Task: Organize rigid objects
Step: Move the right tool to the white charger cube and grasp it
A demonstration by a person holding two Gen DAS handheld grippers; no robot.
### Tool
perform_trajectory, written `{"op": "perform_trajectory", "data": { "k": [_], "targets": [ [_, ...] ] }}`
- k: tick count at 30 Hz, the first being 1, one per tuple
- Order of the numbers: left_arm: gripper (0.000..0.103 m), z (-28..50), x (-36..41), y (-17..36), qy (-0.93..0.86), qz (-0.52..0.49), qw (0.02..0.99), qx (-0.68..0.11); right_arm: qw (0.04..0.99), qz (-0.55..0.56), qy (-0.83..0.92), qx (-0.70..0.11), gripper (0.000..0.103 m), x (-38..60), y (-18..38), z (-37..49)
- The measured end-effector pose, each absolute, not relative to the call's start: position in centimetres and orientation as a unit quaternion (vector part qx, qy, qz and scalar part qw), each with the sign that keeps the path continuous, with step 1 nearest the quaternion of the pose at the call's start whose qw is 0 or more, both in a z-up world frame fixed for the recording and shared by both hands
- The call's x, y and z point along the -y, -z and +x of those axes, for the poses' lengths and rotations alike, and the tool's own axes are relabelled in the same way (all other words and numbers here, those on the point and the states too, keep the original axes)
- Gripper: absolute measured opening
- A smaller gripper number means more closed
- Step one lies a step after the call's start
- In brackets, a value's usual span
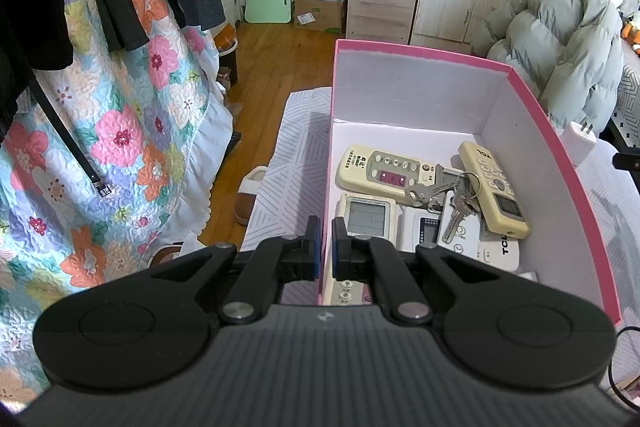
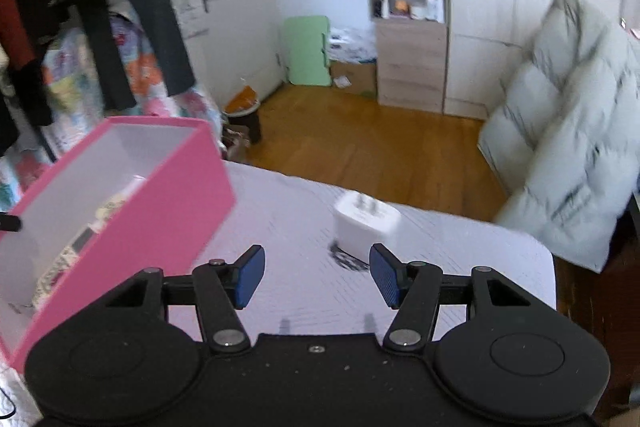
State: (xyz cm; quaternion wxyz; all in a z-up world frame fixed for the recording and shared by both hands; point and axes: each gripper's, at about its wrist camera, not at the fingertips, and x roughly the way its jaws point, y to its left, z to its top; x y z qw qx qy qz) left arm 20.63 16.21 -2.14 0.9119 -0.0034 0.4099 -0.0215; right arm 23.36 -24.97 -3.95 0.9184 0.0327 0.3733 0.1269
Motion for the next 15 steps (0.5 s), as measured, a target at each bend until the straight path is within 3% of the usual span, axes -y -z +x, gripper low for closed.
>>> {"op": "perform_trajectory", "data": {
  "k": [5,15],
  "targets": [
    [0.004,20.7,-16.3,2.2,0.021,-0.006,0.912,-0.410,0.914,0.065,-0.110,-0.384,0.071,25.4,6.2,25.5],
    [0.004,20.6,-16.3,2.3,0.021,-0.002,0.911,-0.411,0.912,0.118,-0.090,-0.382,0.072,26.1,10.7,29.4]
  ]
}}
